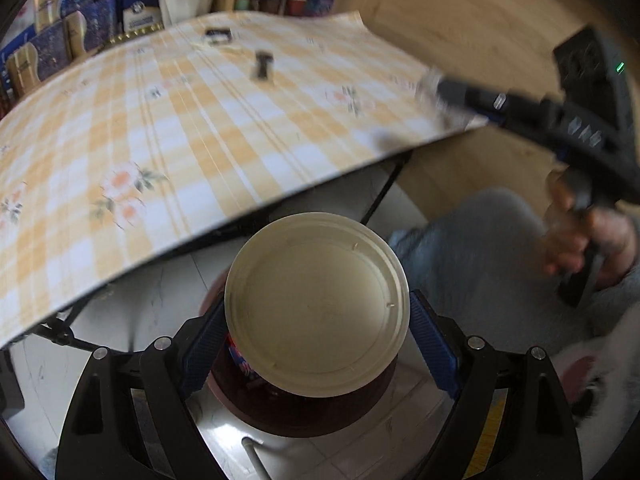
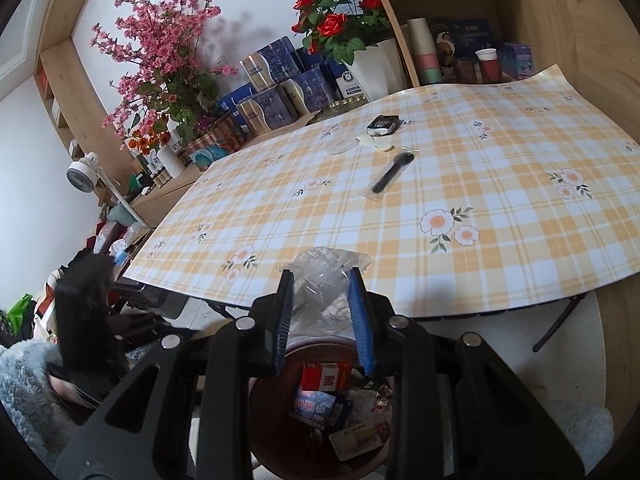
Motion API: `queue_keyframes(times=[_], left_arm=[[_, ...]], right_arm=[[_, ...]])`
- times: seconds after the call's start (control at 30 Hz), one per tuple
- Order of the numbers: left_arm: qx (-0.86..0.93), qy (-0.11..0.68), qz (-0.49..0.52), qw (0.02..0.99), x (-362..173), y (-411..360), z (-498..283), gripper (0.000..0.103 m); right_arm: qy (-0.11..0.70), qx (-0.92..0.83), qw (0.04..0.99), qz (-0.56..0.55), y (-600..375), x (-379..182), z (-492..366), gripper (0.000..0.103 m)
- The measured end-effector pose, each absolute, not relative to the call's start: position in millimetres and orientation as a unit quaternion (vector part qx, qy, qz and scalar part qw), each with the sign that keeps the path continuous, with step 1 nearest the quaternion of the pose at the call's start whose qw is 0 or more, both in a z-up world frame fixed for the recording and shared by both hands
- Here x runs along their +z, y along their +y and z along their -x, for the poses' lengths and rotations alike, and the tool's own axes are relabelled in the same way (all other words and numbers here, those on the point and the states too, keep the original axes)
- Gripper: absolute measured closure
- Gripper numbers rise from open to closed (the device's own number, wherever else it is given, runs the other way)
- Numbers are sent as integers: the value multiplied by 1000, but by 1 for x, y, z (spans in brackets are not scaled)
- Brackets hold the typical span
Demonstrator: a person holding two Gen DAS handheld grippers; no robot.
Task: Collect trash
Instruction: 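Carry the white lid and clear wrapper over the bin with both tools, then open both tools to drop the white lid and clear wrapper into the bin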
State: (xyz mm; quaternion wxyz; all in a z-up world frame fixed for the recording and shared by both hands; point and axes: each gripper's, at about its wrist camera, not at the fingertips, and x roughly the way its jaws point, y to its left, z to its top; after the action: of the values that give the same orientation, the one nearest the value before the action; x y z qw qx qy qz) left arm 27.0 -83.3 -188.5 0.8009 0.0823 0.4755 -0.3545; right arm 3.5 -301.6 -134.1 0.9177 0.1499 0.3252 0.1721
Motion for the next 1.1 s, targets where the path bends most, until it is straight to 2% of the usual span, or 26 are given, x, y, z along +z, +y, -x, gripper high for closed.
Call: queue_keyframes(times=[0.17,0.27,0.4,0.67,0.8,1.1], left_arm=[[-357,495,-93,787,-219,-100,-34,16],[-357,497,-92,786,-227,-103,-37,6],[-348,480,-64,803,-216,-91,-43,6],[-254,369,-33,893,-167,-20,-32,6],[-204,340,-19,918,-157,14,-26,6],[-136,346,20,928,-168,43,-26,6]], right_arm=[[327,166,918,-149,-304,-136,3,73],[333,164,917,-147,-305,-140,5,73],[343,160,915,-140,-303,-148,6,73],[389,176,898,-111,-275,-179,-5,73],[411,188,889,-76,-252,-192,-14,73],[453,187,871,-28,-219,-227,-27,72]])
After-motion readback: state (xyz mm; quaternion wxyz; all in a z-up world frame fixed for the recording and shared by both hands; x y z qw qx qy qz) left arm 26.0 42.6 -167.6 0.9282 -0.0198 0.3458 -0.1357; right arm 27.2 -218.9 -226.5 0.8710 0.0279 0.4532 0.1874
